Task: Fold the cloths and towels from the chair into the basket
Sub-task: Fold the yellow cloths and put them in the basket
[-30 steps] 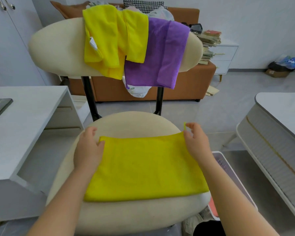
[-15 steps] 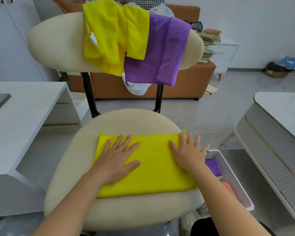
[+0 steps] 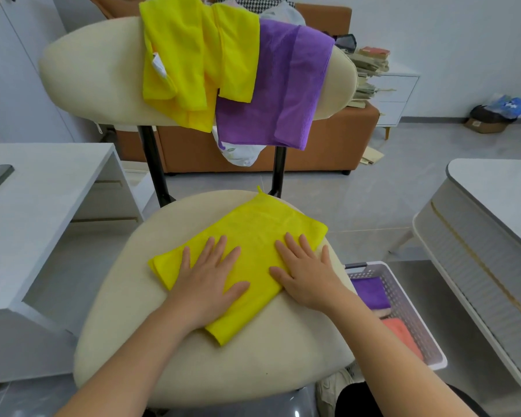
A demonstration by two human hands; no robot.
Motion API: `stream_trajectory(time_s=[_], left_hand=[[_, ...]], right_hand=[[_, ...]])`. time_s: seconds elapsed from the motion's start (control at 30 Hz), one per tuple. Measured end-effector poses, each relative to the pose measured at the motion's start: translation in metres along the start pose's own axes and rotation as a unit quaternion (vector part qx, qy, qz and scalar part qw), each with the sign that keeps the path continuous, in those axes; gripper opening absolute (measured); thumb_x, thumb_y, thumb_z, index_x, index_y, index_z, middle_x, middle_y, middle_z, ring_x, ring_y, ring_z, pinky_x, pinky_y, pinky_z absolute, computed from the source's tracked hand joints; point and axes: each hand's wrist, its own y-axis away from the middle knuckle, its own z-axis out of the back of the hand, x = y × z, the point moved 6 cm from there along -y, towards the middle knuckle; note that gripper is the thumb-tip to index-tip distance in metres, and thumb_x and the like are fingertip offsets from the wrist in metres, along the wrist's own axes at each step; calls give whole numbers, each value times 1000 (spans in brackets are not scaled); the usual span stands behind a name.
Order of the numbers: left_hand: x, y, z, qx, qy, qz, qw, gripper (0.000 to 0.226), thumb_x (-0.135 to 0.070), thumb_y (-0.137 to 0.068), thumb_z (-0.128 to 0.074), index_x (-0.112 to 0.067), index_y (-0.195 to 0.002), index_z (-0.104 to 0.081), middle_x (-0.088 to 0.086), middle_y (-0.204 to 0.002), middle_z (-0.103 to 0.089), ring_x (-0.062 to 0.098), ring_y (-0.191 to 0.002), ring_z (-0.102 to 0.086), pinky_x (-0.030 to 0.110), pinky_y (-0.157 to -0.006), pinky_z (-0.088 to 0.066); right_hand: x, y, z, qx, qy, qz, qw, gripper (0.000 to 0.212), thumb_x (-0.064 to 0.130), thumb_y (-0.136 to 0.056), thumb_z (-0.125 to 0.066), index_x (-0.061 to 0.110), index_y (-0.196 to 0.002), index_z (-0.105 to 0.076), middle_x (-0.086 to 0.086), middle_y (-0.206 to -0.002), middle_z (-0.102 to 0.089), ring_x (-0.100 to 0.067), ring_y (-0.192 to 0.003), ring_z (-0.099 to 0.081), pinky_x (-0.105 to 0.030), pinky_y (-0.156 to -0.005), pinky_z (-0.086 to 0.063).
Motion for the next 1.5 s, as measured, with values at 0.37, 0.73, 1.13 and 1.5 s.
stream_trajectory(time_s=[0.37,0.73,1.13,1.5], left_hand=[[29,5,38,-78,63,43,994,41,-57,-88,-42,-24,-101,-63,-5,-107,-59,20,-106,-53,33,-87,-41],[48,1,48,-144,332,203,910,9,-23,-88,-59,-16,-94,-58,-5,-88,-63,17,-83,-58,31,-69,-44],[34,-22,28,-132,490,235,829,47,-11,-79,-71,-12,-122,-53,-4,-102,-52,20,-92,-56,34,-83,-49],[31,-24,27,-167,784,219,557,48,11,-87,-53,-16,-127,-45,6,-129,-50,21,-117,-52,29,-77,-50]], right_hand=[[-1,-1,9,-27,-31,-9,999,53,12,-99,-32,31,-148,-23,1,-160,-3,-25,-147,3,-58,-114,0],[-2,5,42,-139,-99,30,985,32,14,-94,-43,27,-119,-59,3,-143,-46,-18,-136,-33,-46,-117,0],[19,0,-2,-5,21,66,998,98,71,-63,11,30,-152,-2,2,-159,11,-21,-145,15,-42,-114,14],[17,-1,-3,0,21,64,998,64,57,-97,-22,30,-152,-5,2,-159,10,-22,-146,14,-45,-116,11]])
